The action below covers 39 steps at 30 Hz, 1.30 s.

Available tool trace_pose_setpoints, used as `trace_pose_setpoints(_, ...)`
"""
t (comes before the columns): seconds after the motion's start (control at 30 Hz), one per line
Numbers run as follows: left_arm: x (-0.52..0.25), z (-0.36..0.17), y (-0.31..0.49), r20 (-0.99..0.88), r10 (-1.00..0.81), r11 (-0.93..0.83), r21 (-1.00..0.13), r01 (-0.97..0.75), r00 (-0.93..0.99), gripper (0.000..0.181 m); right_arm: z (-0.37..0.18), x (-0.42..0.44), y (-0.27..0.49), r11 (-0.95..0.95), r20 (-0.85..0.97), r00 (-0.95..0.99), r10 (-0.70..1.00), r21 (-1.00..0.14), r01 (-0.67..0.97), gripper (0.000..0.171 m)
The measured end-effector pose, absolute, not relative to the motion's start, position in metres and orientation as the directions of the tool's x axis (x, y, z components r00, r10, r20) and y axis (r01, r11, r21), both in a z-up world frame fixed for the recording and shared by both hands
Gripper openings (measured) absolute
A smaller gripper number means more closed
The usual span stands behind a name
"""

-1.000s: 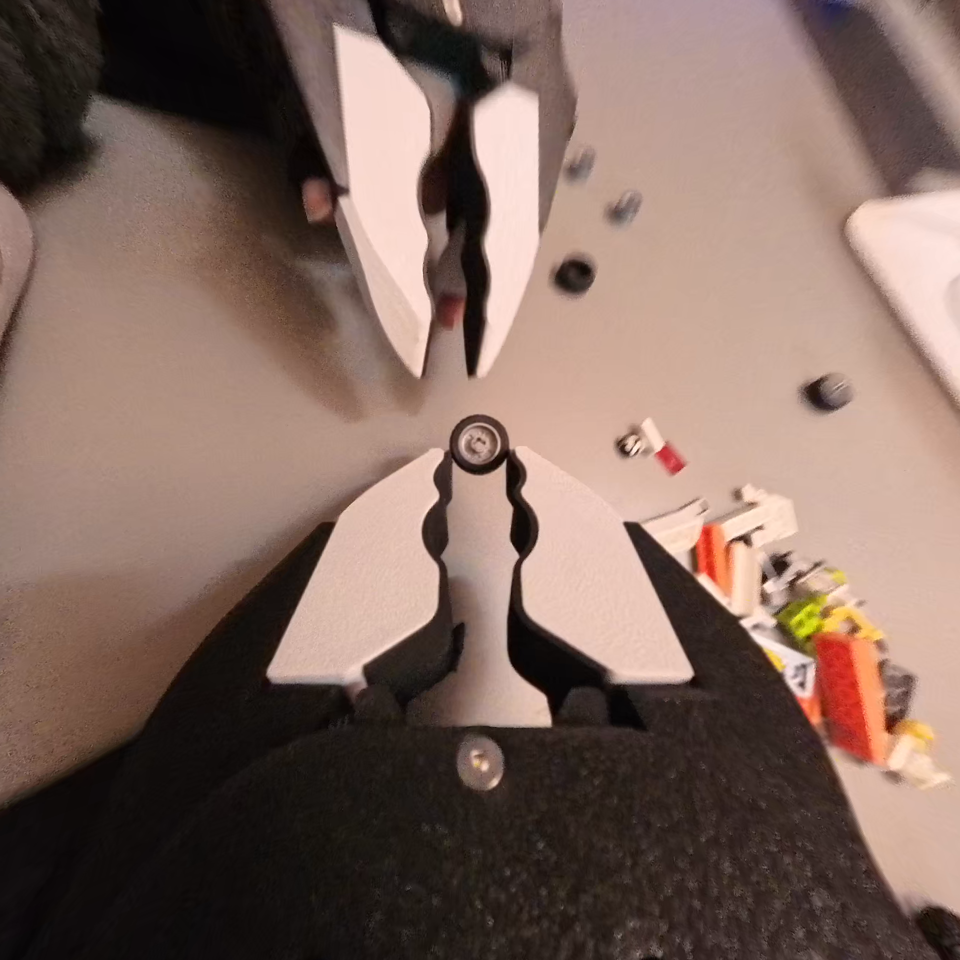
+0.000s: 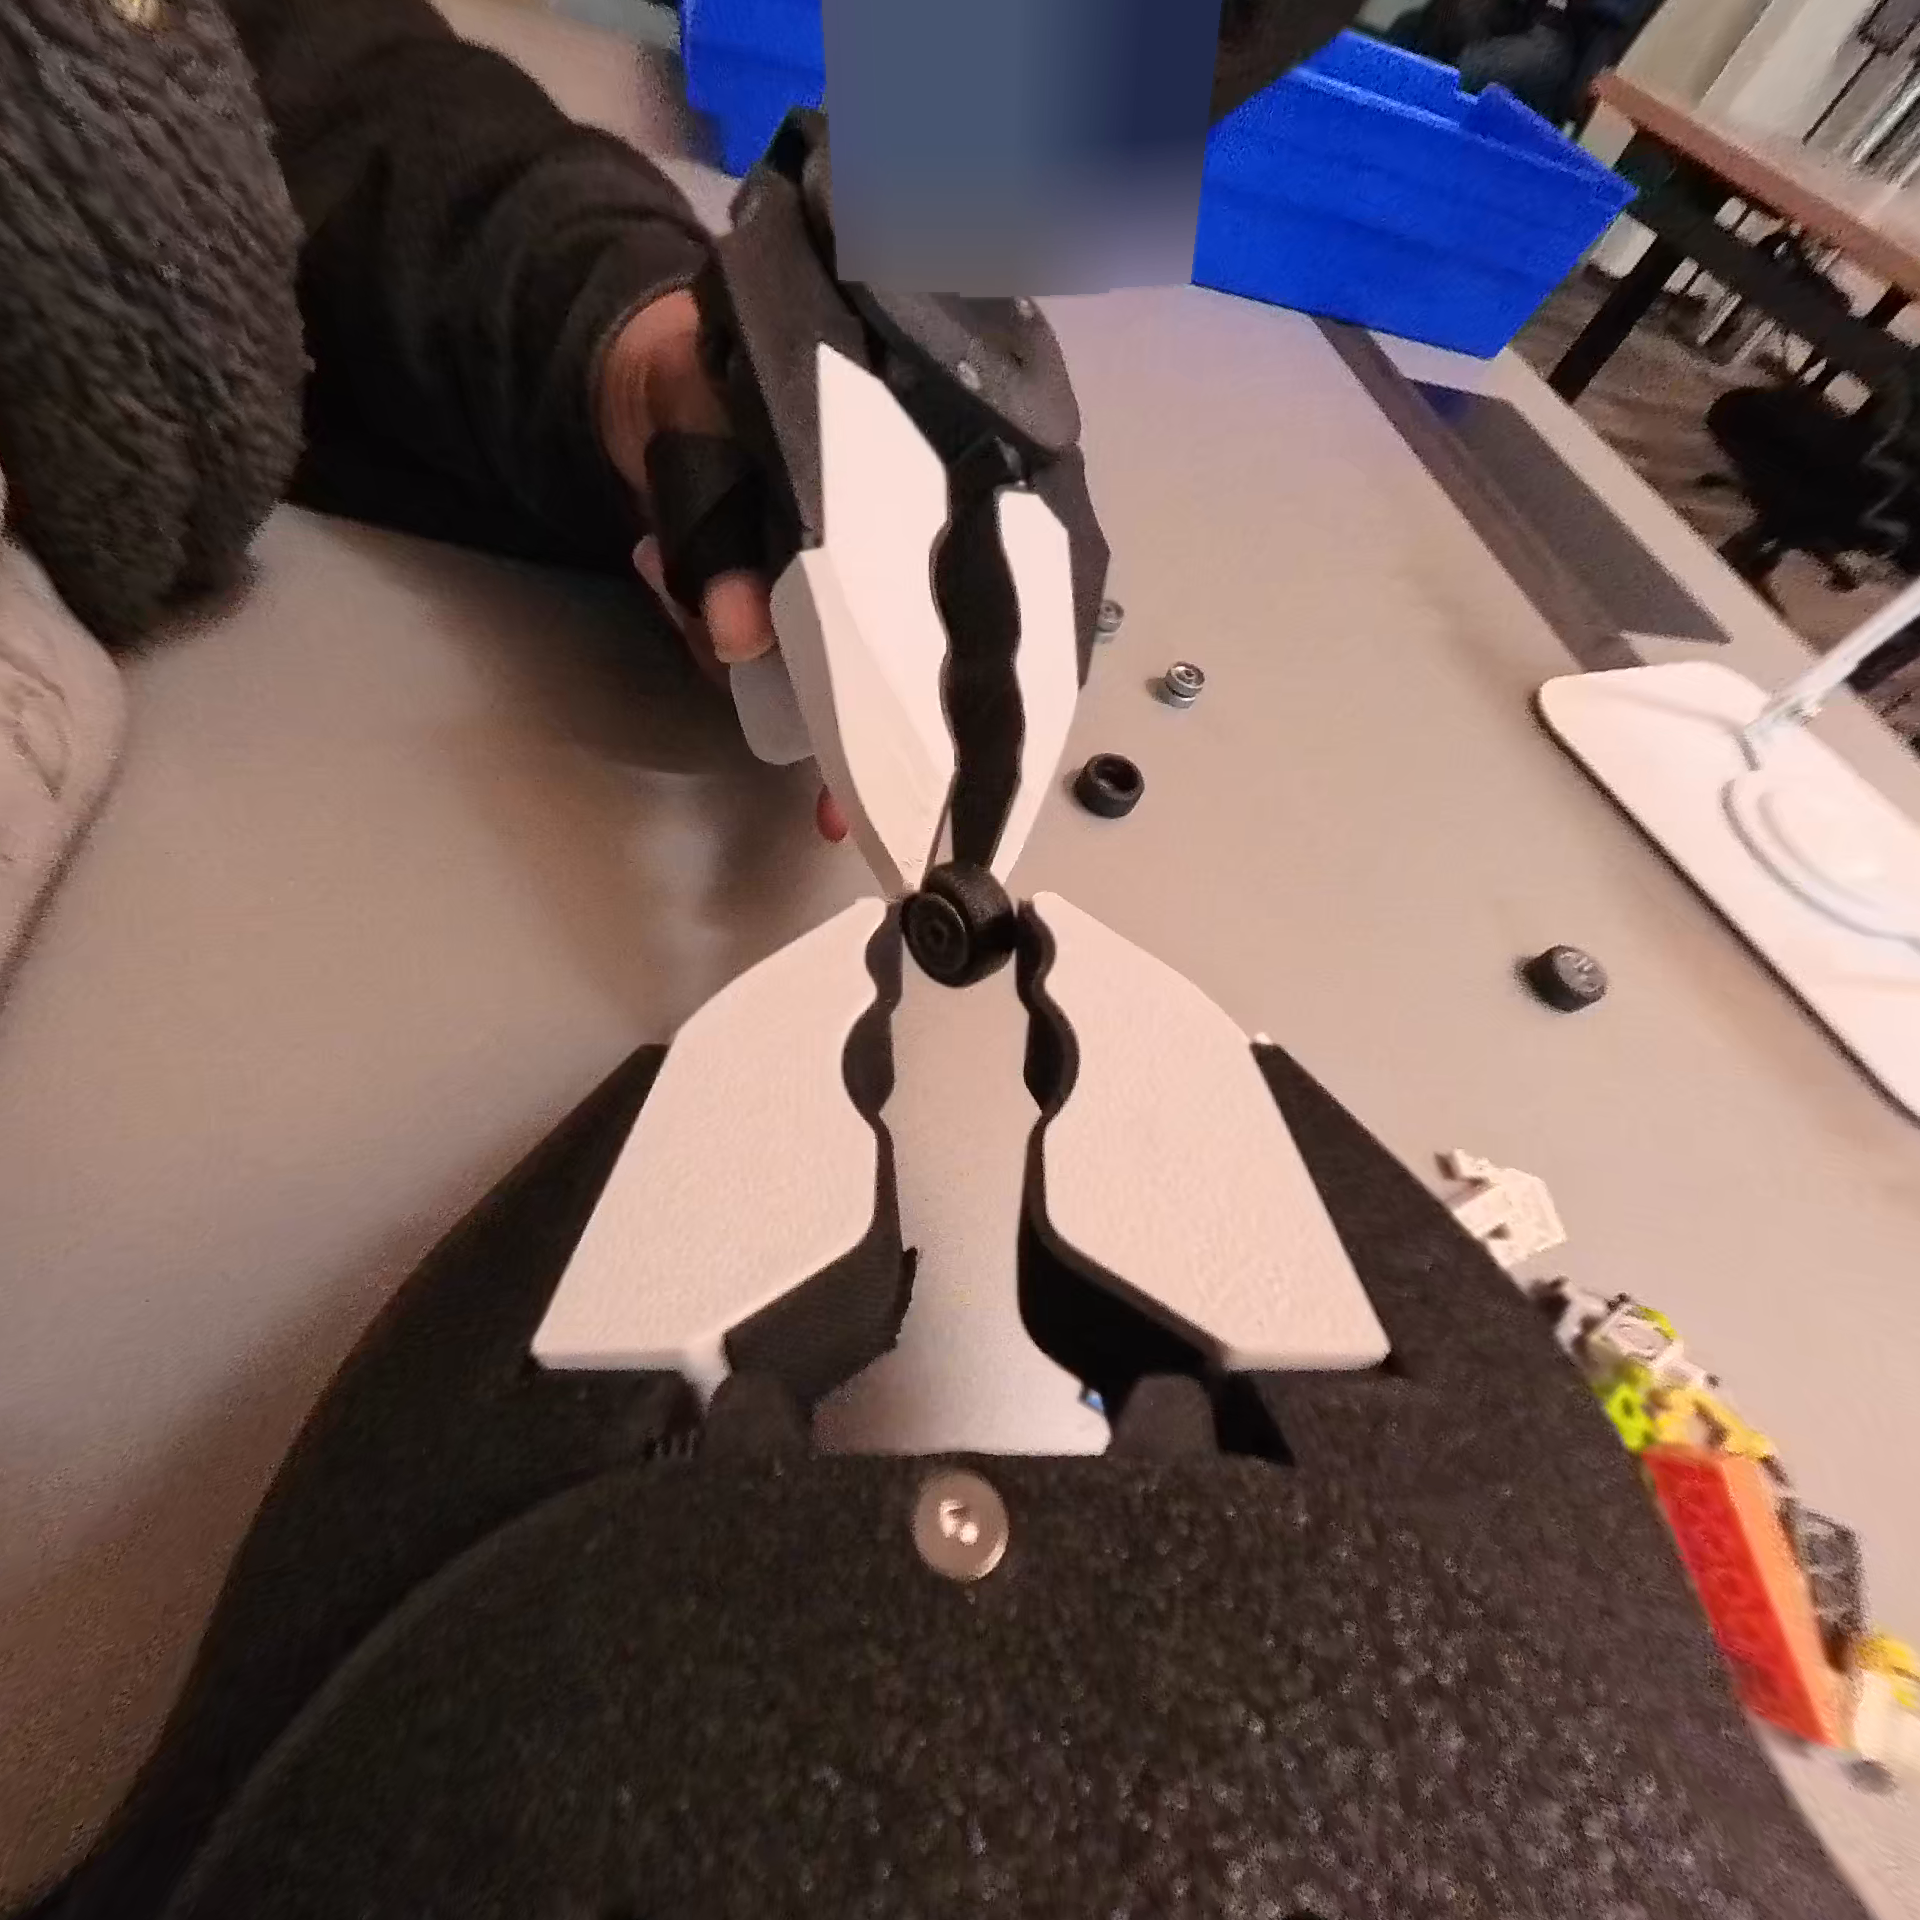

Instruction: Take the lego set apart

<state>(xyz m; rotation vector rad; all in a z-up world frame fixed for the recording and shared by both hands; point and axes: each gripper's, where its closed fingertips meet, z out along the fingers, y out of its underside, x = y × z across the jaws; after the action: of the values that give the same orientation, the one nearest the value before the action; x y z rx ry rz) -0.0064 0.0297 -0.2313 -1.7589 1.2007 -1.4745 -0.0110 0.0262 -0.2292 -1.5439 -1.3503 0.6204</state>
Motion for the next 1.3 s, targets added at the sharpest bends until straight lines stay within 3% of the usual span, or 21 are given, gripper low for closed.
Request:
trace_pose_setpoints(0.2, -0.010, -0.231, 0.043, 0.469, -0.881, -0.469, -0.847, -0.250, 0.061, 0.008, -0.217, 0.000, 0.040, -0.034, 0.138, 0.376, 0.916, -0.909, 0.416, 0.015)
trace_pose_setpoints(0.6, -0.012, -0.227, 0.046, 0.513, -0.856, -0.514, -0.829, -0.219, 0.065, 0.000, -0.230, -0.013, 0.047, -0.025, 0.275, 0.495, 0.824, -0.856, 0.517, 0.015)
trace_pose_setpoints(0.8, -0.029, -0.241, 0.075, 0.401, -0.891, -0.450, -0.843, -0.296, 0.214, 0.000, -0.245, 0.006, 0.056, -0.173, 0.134, 0.519, 0.844, -0.849, 0.500, 0.016)
trace_pose_setpoints(0.93, -0.053, -0.250, 0.106, 0.303, -0.890, -0.420, -0.837, -0.351, 0.342, 0.012, -0.263, 0.009, 0.059, -0.210, 0.123, 0.489, 0.863, -0.795, 0.569, 0.018)
trace_pose_setpoints(1.1, -0.054, -0.262, 0.108, 0.244, -0.904, -0.385, -0.823, -0.418, 0.352, 0.018, -0.274, 0.004, 0.084, -0.175, 0.173, 0.445, 0.879, -0.750, 0.638, 0.021)
trace_pose_setpoints(1.3, -0.052, -0.260, 0.107, 0.229, -0.908, -0.369, -0.833, -0.411, 0.350, 0.016, -0.288, -0.010, 0.138, -0.038, 0.249, 0.253, 0.935, -0.639, 0.768, 0.043)
